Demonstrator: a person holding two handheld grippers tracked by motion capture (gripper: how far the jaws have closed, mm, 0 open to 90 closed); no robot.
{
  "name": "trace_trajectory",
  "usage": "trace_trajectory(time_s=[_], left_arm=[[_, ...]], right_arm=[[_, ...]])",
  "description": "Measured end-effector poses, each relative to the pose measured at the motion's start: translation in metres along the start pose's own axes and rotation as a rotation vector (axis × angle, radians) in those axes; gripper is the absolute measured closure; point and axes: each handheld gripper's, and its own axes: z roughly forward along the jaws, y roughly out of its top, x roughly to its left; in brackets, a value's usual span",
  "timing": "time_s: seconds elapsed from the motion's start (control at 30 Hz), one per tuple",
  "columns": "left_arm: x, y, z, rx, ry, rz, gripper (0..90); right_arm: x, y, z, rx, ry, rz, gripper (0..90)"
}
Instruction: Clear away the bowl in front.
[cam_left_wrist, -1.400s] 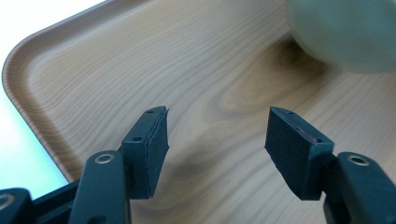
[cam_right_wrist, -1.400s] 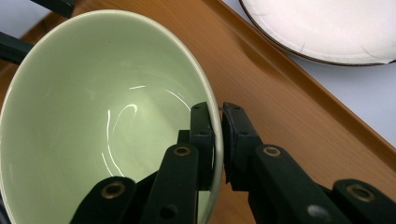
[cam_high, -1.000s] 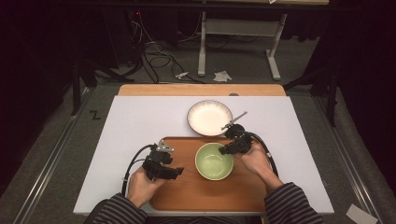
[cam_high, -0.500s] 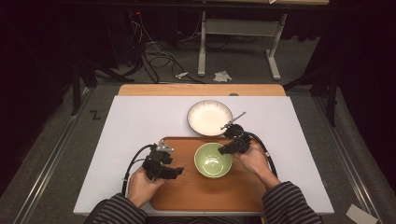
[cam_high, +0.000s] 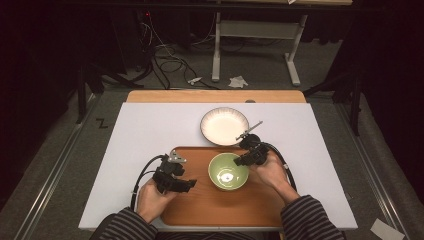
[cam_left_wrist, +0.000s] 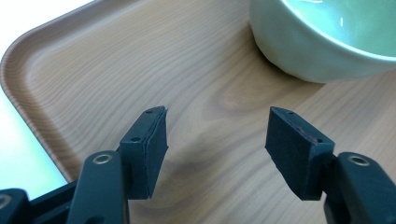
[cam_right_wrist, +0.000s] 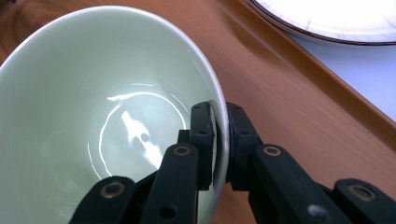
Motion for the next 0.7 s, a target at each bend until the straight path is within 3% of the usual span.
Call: trace_trajectory(time_s=[0.17, 0.47, 0.7], left_arm=[[-0.0002, 0.0014, 0.0009, 0.013, 0.024, 0.001, 38.7], [0.0002, 0.0016, -0.0001, 0.014, 0.023, 0.002, 38.8], [0.0002, 0.0017, 0.0005, 0.017, 0.023, 0.0, 38.8]], right_arm=[[0.0011, 0.0003, 0.0003, 0.007, -0.008, -0.013, 84.9], [0.0031, 0.0011, 0.0033, 0.012, -0.022, -0.014, 80.4], [0.0036, 0.0001, -0.0004, -0.003, -0.039, -0.017, 60.9]])
